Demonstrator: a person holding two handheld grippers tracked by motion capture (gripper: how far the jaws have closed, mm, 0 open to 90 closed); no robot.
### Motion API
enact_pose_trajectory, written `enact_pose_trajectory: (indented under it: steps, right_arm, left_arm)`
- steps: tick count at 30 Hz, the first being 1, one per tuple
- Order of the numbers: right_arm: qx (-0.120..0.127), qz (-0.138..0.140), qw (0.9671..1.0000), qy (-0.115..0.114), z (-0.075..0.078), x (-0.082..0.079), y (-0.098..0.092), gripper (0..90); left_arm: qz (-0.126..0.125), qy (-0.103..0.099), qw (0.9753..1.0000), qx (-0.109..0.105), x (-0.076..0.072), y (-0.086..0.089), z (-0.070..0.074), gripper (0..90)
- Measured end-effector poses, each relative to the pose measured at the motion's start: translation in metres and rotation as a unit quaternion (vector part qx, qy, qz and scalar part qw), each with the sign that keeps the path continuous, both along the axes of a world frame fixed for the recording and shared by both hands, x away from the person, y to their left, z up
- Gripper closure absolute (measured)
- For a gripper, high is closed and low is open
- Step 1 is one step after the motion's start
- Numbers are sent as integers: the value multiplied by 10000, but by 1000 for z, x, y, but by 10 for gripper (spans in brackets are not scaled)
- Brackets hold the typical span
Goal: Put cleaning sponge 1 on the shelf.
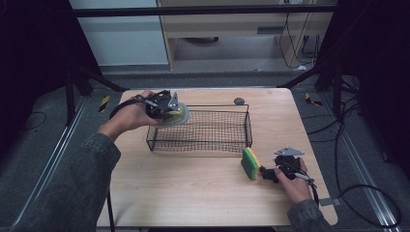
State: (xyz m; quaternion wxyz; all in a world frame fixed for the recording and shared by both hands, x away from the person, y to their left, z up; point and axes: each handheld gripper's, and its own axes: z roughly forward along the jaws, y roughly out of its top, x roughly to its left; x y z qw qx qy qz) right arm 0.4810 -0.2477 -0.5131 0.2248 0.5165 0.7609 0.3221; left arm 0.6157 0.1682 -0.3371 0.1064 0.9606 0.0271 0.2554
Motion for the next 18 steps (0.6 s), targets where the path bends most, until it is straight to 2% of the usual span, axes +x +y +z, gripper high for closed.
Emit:
enact_pose_trajectory:
  steps: [18]
  right_arm:
    - [1,0,10000,-2,0,0,0,7]
  left_arm:
    - [-64,185,9997,108,0,0,-18,704]
